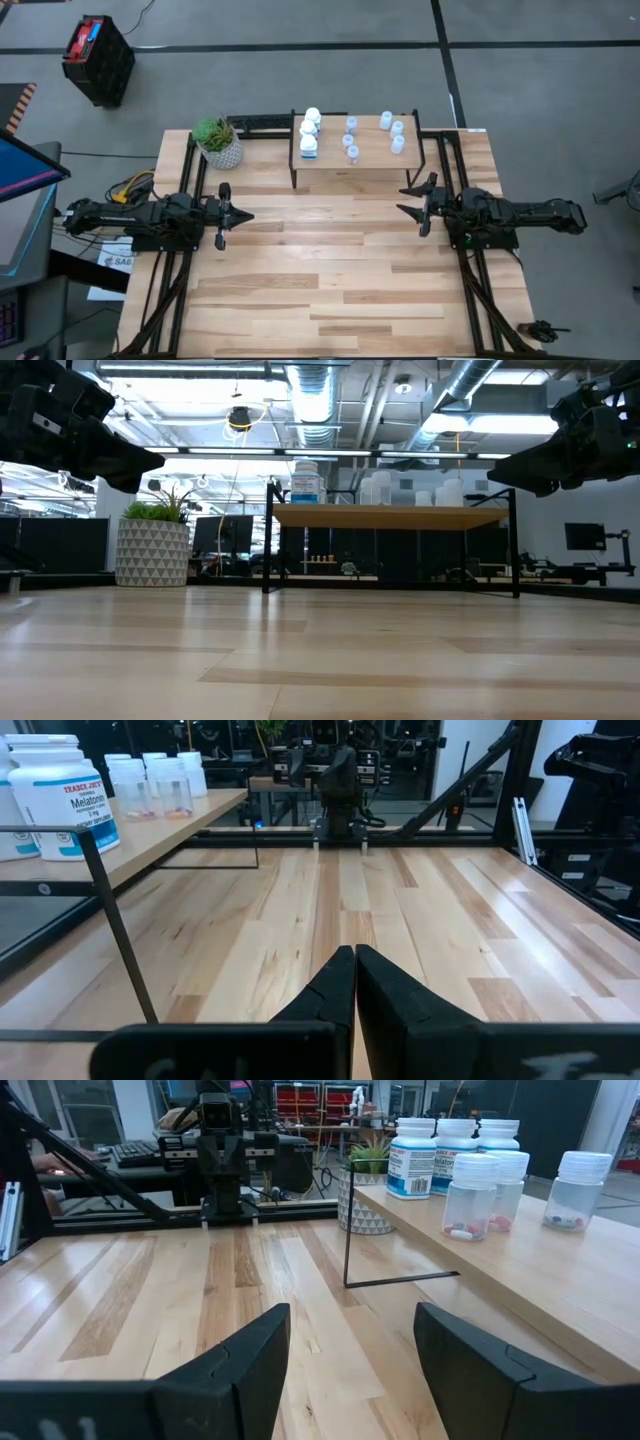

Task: Pick and place medicine bottles onto shelf by color
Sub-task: Return to Home Position

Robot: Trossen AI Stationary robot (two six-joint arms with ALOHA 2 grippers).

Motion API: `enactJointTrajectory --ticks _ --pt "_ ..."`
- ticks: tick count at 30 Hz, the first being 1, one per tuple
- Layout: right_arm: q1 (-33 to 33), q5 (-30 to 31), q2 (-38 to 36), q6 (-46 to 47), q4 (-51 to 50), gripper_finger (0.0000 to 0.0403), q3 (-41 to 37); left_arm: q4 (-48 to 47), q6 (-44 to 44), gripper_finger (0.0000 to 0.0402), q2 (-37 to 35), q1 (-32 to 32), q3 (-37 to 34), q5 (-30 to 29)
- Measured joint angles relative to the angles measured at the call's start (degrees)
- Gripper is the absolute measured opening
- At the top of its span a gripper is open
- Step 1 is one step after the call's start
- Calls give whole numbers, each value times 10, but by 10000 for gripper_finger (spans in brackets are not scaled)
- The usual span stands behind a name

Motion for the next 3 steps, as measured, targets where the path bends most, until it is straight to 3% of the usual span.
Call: enactJointTrajectory --ticks 3 --pt "0 0 0 0 0 238 0 0 0 0 0 0 0 0"
